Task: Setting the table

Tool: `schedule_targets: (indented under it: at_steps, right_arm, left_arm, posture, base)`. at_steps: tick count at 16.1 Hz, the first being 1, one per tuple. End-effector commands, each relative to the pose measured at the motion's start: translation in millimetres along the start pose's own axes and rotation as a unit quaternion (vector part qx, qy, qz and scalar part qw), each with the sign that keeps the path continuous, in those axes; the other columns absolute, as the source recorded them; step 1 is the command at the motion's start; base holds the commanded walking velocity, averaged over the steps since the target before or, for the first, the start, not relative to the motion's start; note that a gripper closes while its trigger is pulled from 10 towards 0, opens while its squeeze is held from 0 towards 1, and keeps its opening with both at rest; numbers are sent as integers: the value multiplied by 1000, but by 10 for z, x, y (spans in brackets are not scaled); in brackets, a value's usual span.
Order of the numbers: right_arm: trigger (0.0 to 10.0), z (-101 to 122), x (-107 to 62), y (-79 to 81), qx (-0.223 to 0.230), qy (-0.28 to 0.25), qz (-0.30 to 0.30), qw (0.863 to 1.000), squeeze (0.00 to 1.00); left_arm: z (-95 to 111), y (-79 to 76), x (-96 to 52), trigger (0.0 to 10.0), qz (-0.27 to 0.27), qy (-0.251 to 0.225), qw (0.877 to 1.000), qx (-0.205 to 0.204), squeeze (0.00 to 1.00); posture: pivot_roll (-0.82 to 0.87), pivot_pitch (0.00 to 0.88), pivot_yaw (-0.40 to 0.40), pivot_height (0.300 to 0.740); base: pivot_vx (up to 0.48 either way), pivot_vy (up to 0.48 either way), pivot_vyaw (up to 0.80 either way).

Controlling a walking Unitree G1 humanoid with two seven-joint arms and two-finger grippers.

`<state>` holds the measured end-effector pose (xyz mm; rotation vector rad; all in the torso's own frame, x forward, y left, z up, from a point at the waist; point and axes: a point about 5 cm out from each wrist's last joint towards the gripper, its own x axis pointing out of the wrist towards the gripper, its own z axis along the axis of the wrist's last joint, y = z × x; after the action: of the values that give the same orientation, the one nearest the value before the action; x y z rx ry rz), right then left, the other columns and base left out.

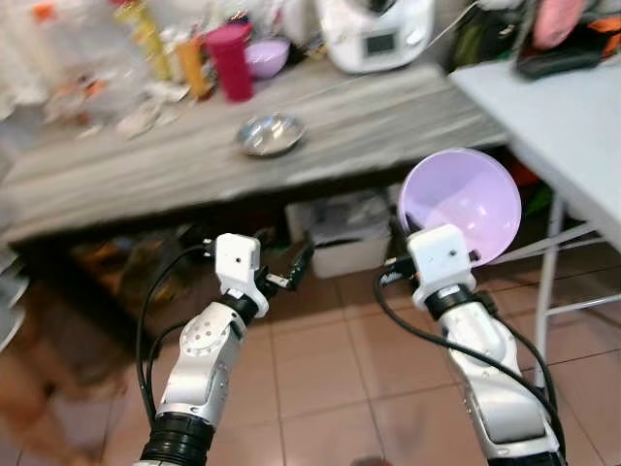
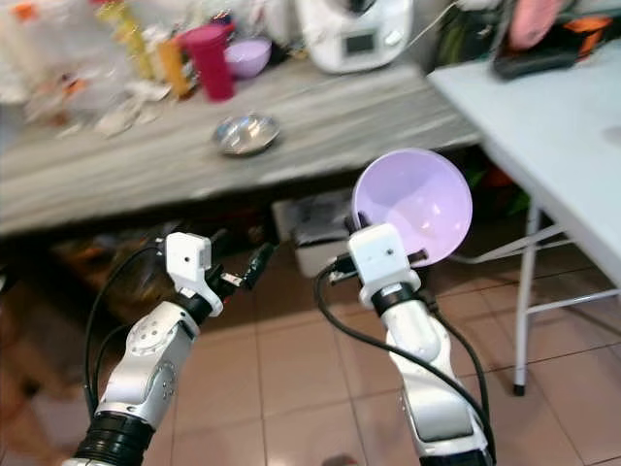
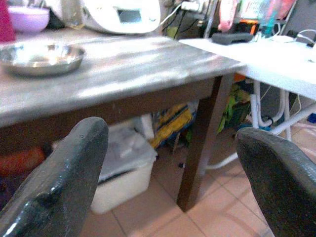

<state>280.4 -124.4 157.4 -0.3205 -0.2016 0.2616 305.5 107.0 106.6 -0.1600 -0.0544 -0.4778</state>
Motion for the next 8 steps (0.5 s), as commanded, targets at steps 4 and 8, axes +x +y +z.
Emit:
schedule_targets:
  at_steps: [4,8]
  right_arm:
    - [10000,115,11,117,0,-28,29,999,0]
    - [10000,111,13,109,1,-27,23,999,0]
  left_arm:
    - [30,110,-46,10000,17,1,1000,7,0]
    - [50,69,-24,10000,10,-2,1000,6,0]
  posture:
    - [-308,61,108,740]
    - [-311,62,112,740]
  base:
    - [366,0,0]
    - [367,0,464]
